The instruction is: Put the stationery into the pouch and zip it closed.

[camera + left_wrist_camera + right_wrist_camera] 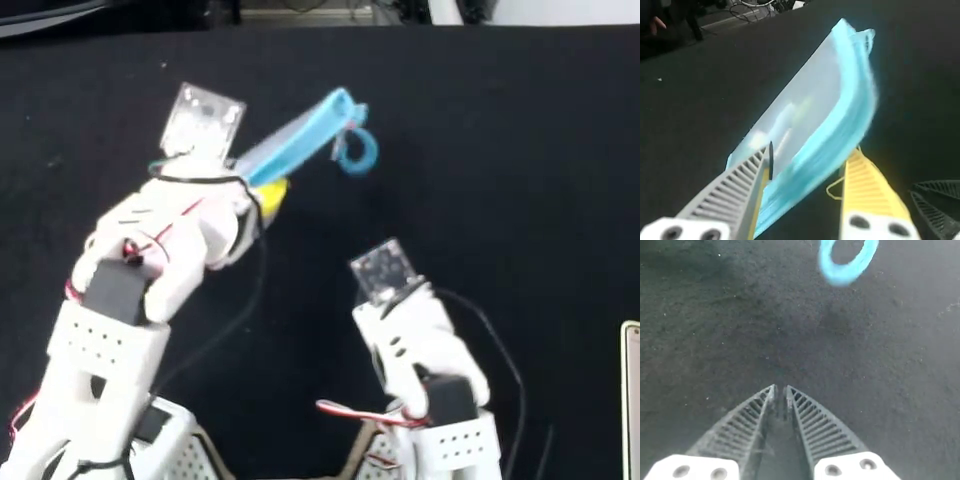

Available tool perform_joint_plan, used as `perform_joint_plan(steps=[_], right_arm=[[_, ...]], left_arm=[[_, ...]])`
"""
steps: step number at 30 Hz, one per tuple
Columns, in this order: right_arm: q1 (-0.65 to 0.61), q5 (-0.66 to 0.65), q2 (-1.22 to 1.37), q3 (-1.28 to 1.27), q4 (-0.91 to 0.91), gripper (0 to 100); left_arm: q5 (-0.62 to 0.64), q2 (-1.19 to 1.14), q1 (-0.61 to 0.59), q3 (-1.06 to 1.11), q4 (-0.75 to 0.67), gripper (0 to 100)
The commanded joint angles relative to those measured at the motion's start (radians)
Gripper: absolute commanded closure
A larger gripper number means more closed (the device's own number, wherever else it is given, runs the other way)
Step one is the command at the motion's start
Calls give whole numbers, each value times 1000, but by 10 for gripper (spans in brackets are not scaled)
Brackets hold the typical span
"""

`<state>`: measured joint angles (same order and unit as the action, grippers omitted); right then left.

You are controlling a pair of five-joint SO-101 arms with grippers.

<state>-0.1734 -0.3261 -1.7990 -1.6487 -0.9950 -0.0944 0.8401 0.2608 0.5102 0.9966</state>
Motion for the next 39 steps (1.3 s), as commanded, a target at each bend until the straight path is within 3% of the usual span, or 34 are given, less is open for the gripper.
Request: perform_joint_plan(steps=[1, 10, 19, 22, 27, 32, 36, 39], right_arm=[[17, 8, -82, 4, 18, 972], [17, 9, -82, 4, 18, 972], [17, 11, -82, 4, 18, 972], [17, 11, -82, 4, 18, 972], [17, 11, -82, 4, 20, 976], [23, 11, -84, 13, 25, 977], [155, 12, -97, 64, 29, 977], [173, 68, -96, 48, 54, 977]], left_arm=[[-12, 8, 12, -183, 103, 770], [-12, 8, 2, -335, 245, 770], [-12, 8, 2, -424, 301, 770], [-12, 9, -4, -318, 301, 770], [-12, 9, -140, -67, 292, 777], [-12, 40, -291, 91, 292, 904], [-12, 160, -380, 263, 226, 927], [-14, 302, -418, 421, 146, 927]])
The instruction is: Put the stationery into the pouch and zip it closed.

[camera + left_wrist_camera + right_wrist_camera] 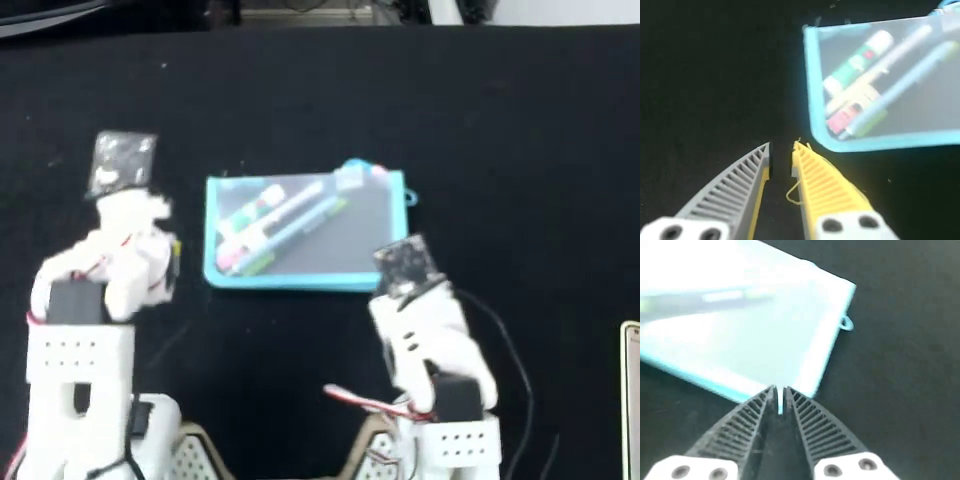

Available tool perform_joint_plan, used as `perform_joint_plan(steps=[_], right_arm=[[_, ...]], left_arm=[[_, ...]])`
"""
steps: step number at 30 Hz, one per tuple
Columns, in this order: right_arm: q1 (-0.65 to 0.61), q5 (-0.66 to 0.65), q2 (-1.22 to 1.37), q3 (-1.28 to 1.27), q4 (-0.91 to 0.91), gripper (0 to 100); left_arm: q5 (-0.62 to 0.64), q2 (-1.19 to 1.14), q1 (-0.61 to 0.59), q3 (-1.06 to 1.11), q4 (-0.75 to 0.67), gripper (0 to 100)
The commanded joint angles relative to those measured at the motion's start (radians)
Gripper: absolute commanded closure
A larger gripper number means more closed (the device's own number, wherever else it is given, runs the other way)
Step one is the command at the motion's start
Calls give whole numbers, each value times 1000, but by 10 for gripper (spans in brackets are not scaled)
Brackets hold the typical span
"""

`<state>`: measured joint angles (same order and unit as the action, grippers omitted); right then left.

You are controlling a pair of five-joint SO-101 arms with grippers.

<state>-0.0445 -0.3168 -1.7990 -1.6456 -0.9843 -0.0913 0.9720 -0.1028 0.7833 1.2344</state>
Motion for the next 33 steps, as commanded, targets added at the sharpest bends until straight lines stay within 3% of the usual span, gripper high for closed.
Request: perform_joint_plan(steps=[1, 4, 8, 12, 20, 26, 33], right_arm=[[44, 84, -96, 42, 44, 977], [60, 158, -94, 36, 38, 977], [150, 158, -94, 10, -14, 977], [206, 164, -94, 13, -123, 975], [222, 164, -94, 5, -333, 976], [222, 164, -93, -41, -321, 976], [221, 164, -96, -39, -319, 976]], left_arm=[[-17, 224, -61, 208, -118, 927], [-81, 404, -90, 354, -138, 927], [-235, 664, -110, 470, -58, 927], [-203, 878, -125, 590, -44, 927], [-163, 836, -125, 746, -44, 927], [-163, 855, -120, 915, -44, 927], [-163, 855, -125, 915, 41, 927]])
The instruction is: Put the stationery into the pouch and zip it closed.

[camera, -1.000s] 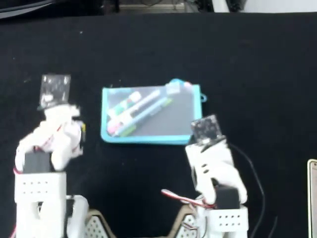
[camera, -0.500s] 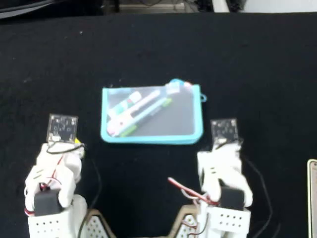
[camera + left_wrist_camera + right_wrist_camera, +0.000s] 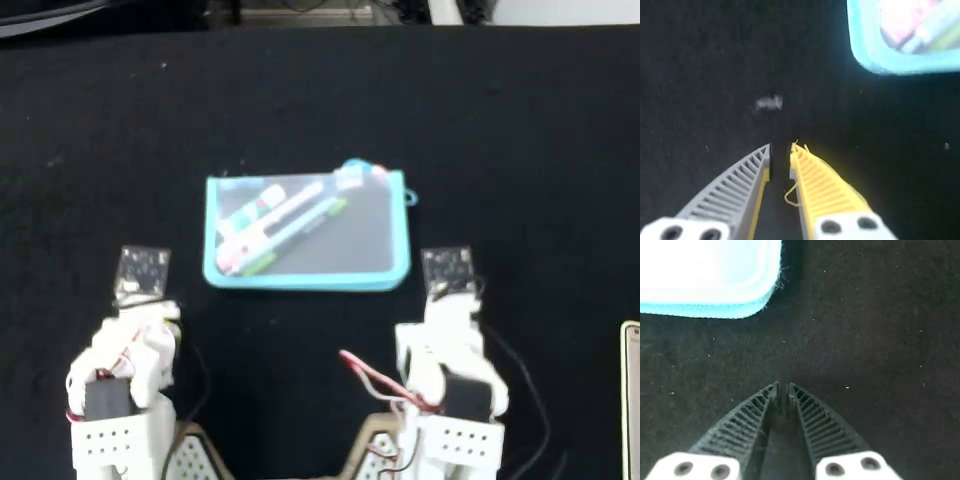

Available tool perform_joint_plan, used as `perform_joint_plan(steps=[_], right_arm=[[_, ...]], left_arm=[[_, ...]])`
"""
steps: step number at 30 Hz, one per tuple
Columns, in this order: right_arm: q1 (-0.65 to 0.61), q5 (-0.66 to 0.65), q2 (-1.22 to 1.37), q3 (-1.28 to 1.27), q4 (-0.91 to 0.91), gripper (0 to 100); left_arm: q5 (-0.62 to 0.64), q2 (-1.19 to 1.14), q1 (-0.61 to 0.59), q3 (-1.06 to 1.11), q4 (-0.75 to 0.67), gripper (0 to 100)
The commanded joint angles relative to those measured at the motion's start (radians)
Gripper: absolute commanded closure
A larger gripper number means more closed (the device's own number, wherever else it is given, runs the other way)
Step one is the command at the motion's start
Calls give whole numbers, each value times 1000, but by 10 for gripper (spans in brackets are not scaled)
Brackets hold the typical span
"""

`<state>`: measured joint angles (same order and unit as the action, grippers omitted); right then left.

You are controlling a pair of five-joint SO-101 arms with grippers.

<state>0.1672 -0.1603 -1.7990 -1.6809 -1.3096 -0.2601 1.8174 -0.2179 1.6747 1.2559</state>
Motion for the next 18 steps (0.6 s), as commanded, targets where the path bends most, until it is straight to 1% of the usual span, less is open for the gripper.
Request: perform_joint_plan(steps=[1, 3, 4, 7, 9, 14, 18], right_arm=[[5, 8, -96, -4, 8, 976], [3, 9, -96, -4, 14, 976], [5, 9, -96, -4, 6, 976], [9, 8, -96, -4, 3, 976], [9, 6, -96, -4, 3, 976], [9, 6, -96, -4, 3, 976], [9, 6, -96, -4, 3, 976]], left_arm=[[8, 9, -7, 24, 12, 927], [38, 9, 1, 24, 11, 927], [89, 9, -1, 24, 12, 927], [298, 8, -22, 24, 20, 928], [384, 8, -56, 24, 18, 928], [394, 8, -137, 24, 18, 928], [394, 8, -153, 24, 18, 928]])
